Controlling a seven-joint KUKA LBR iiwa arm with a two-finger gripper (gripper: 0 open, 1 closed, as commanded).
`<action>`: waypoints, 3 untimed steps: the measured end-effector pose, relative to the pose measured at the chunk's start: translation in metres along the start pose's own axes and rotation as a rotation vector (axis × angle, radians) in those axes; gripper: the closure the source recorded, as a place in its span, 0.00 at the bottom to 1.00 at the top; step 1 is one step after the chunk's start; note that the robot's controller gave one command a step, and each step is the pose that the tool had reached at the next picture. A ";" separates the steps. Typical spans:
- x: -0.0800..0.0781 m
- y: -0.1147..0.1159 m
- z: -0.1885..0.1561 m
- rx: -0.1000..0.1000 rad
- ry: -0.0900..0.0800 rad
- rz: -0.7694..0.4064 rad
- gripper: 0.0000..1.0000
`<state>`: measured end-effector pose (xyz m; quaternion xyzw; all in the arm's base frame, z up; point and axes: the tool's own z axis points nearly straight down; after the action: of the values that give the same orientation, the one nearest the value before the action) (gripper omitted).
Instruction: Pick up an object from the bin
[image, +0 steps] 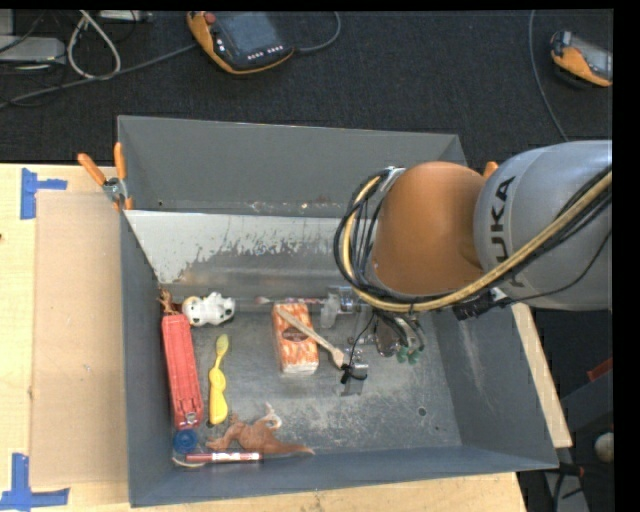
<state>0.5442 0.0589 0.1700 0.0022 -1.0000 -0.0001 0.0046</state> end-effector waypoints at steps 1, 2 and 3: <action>-0.002 0.000 -0.004 0.000 -0.008 0.002 0.00; -0.015 -0.004 0.056 -0.001 -0.011 0.017 0.00; -0.009 0.001 0.092 -0.001 -0.007 0.035 0.00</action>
Offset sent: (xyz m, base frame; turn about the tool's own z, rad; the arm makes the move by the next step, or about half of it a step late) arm 0.0187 -0.0077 -0.0919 0.0347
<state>0.5524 0.0602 0.0783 -0.0155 -0.9999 -0.0003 0.0012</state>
